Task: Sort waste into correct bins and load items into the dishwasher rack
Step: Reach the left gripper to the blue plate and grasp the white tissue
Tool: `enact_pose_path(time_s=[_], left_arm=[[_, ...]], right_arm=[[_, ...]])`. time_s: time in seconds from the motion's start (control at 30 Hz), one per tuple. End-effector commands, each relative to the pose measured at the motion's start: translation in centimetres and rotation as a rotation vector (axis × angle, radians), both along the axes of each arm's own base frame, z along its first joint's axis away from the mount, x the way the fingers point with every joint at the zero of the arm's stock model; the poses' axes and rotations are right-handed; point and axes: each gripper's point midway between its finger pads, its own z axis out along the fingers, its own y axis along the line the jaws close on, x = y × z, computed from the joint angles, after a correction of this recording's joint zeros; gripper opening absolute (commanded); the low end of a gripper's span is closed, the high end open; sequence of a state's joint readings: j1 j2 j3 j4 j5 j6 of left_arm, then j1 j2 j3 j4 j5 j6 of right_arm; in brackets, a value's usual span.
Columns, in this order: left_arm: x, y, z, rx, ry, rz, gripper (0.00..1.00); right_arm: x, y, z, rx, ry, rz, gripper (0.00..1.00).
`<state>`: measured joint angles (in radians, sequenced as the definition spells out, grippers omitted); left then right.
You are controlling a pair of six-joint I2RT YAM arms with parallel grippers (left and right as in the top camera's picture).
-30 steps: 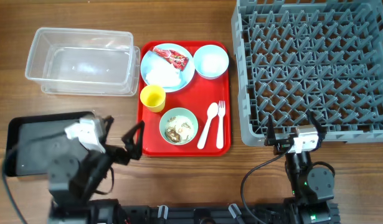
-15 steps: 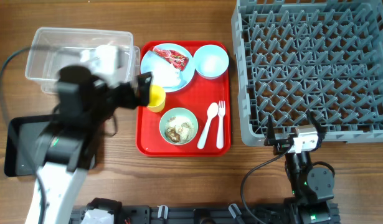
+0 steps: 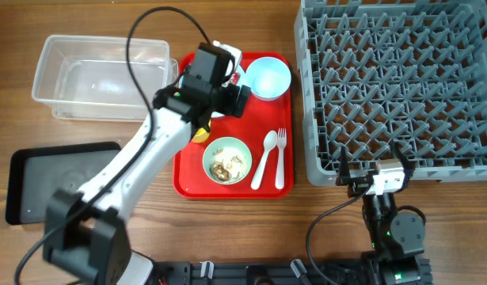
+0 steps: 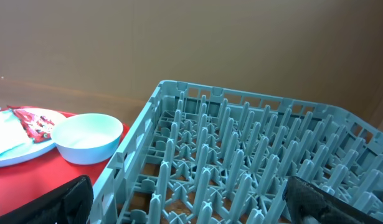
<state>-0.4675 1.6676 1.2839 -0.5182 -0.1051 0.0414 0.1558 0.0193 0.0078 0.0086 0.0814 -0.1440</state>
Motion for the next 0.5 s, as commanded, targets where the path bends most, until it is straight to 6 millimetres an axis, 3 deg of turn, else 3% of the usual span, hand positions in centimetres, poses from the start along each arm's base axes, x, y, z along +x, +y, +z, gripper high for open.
enact_pose_path(time_s=[0.0,0.2,0.47], left_arm=[[0.6,-1.0,-0.3,-0.015,-0.003,-0.035,1.00],[2.0,-0.5,-1.2,-0.017,-0.016,-0.011,1.00],[3.3,0.3,-5.4,0.010,0.043,0.017,0.99]], right_arm=[[-0.1,0.4,0.2,-0.010,-0.013,0.020,1.00],[-0.1,0.4,0.2,-0.010,-0.013,0.020,1.00],[-0.1,0.4,0.2,-0.010,-0.013,0.020,1.00]])
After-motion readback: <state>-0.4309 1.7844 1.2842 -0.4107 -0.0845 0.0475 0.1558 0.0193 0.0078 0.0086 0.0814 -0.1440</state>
